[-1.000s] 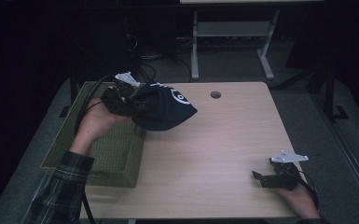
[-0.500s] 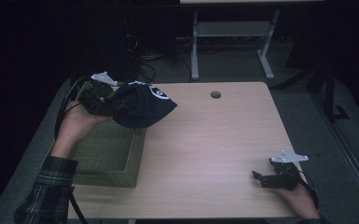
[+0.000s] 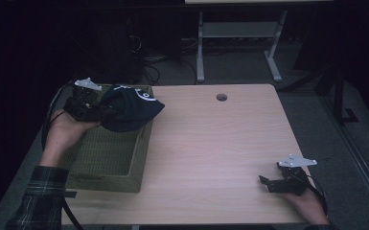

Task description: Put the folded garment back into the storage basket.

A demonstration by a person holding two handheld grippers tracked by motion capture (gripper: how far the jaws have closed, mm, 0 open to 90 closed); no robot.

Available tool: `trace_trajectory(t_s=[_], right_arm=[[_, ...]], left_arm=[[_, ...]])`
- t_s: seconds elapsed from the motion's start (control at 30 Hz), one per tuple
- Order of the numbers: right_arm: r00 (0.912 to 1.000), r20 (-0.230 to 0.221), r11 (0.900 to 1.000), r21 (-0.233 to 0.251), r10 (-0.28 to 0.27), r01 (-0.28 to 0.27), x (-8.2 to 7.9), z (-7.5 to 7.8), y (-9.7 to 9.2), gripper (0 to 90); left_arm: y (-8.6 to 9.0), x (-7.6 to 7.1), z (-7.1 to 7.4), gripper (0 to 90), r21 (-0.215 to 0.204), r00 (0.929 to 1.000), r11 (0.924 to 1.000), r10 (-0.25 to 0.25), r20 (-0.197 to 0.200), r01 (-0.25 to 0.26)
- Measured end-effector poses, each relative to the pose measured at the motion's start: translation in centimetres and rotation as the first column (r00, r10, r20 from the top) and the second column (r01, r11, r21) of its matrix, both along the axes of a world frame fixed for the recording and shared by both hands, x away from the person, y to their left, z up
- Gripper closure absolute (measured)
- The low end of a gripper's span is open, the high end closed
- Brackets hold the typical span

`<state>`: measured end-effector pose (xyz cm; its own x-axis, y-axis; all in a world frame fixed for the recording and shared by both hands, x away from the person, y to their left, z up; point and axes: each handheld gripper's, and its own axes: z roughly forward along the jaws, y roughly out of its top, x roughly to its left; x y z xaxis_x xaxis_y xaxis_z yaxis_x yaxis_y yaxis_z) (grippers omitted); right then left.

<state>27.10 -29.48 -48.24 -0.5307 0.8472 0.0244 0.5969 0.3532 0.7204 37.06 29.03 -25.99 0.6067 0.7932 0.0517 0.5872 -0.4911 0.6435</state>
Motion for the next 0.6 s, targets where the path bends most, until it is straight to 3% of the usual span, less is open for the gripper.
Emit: trace_trajectory(t_s=[0.27,0.6], right_arm=[[1.0000,0.000,1.0000,0.000,0.000,0.000,0.0,0.0,0.0,11.0],[1.0000,0.000,1.0000,-0.001,0.000,0.000,0.0,0.0,0.0,11.0]], left_arm=[[2.2,0.3,-1.4,69.9,0.005,0.9974,0.9974,0.071,-0.008,-0.071],[4.7,0.4,-3.4,69.9,0.019,0.9871,0.9874,0.158,-0.028,-0.157]])
